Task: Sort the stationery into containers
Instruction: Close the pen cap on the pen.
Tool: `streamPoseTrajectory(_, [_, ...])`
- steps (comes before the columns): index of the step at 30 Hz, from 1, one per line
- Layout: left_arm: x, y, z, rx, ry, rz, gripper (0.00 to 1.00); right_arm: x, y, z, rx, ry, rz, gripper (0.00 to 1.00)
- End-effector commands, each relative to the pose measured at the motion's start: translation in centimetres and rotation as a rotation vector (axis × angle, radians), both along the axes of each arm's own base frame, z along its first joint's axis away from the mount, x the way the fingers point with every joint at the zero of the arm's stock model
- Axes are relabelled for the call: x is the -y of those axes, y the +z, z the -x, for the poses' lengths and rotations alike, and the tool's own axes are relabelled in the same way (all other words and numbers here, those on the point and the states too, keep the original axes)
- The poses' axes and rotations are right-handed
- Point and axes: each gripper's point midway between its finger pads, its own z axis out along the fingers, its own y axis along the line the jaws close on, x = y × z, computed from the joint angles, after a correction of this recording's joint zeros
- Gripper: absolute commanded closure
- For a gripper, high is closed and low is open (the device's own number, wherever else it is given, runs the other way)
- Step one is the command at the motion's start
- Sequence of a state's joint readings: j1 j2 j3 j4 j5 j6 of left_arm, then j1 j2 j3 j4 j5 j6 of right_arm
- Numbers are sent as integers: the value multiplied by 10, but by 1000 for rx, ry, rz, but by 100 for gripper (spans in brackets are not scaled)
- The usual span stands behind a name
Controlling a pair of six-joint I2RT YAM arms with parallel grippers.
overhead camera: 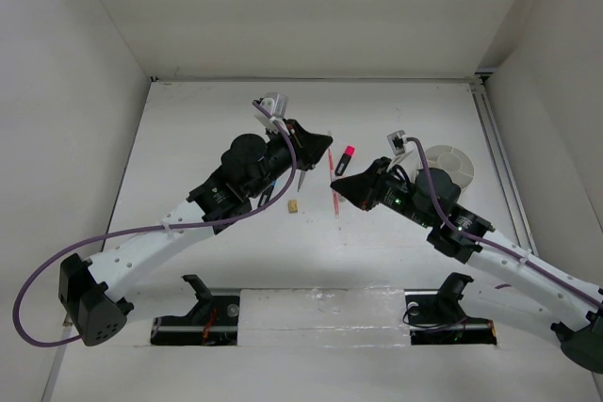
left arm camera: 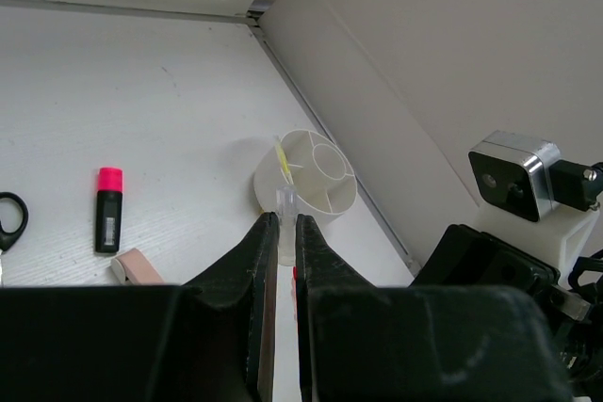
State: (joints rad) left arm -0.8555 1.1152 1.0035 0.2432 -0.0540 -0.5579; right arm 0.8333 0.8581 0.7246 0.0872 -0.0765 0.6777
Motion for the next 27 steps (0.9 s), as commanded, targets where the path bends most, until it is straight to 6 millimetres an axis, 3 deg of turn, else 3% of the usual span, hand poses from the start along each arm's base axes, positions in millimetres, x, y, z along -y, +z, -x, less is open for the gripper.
streamPoseTrajectory(1, [-4, 22, 0, 39, 14, 62, 100, -2, 36, 2, 70, 6, -70, 100])
streamPoseTrajectory(27, [-3, 25, 1, 39, 5, 75, 100, 1, 36, -3, 78, -23, -64, 100])
